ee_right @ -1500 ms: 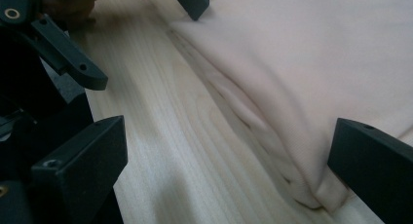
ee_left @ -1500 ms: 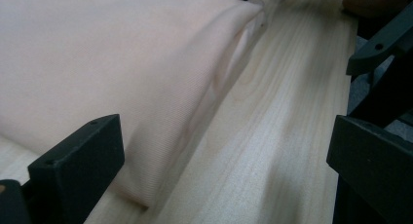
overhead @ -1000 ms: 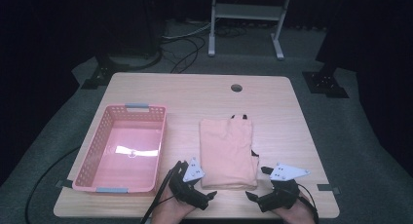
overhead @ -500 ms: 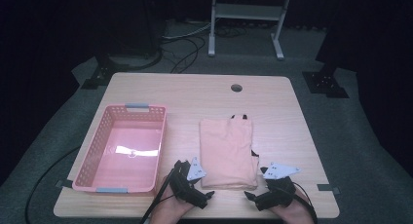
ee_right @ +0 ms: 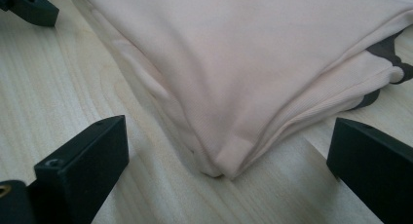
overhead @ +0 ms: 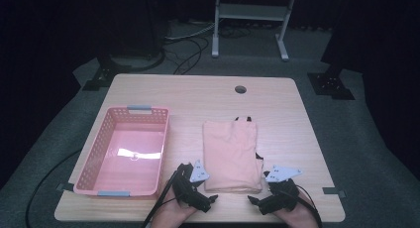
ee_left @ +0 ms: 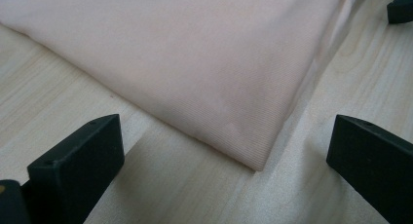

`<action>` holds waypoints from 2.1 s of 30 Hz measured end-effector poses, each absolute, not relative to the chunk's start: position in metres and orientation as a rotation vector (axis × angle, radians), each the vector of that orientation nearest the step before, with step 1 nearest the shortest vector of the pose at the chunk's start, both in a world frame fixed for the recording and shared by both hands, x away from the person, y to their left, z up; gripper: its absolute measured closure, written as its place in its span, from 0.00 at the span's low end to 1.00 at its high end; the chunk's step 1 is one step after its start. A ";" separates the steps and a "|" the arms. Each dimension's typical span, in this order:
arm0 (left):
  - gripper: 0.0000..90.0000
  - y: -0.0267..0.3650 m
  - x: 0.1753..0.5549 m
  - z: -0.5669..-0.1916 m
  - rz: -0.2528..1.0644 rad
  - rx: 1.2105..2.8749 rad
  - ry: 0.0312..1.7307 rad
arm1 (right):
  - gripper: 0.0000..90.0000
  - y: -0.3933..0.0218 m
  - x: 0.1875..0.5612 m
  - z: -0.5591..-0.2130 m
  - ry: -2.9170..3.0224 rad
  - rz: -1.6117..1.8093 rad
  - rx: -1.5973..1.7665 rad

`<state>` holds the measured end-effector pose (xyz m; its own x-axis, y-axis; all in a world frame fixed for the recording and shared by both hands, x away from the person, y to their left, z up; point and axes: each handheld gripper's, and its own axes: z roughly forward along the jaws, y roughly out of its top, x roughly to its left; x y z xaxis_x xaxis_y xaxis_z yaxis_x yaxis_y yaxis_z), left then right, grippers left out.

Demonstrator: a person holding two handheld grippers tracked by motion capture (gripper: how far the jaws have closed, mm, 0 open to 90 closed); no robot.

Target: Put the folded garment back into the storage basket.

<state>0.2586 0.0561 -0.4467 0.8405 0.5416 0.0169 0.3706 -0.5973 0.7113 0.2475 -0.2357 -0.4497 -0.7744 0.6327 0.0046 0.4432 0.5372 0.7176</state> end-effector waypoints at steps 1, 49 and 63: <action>0.00 0.055 0.258 -0.447 0.293 2.278 0.653 | 0.08 -0.236 0.247 -0.449 2.515 1.083 0.897; 0.01 0.041 0.263 -0.447 0.301 2.275 0.669 | 0.84 -0.236 0.243 -0.447 2.441 1.155 0.900; 0.28 0.045 0.260 -0.445 0.330 2.211 0.686 | 0.84 -0.236 0.243 -0.447 2.437 1.153 0.897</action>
<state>0.2601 0.0453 -0.4450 0.8203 0.5717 0.0152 0.3685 -0.5486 0.7505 0.2428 -0.2356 -0.4466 -0.7602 0.6497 -0.0034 0.4095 0.4832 0.7738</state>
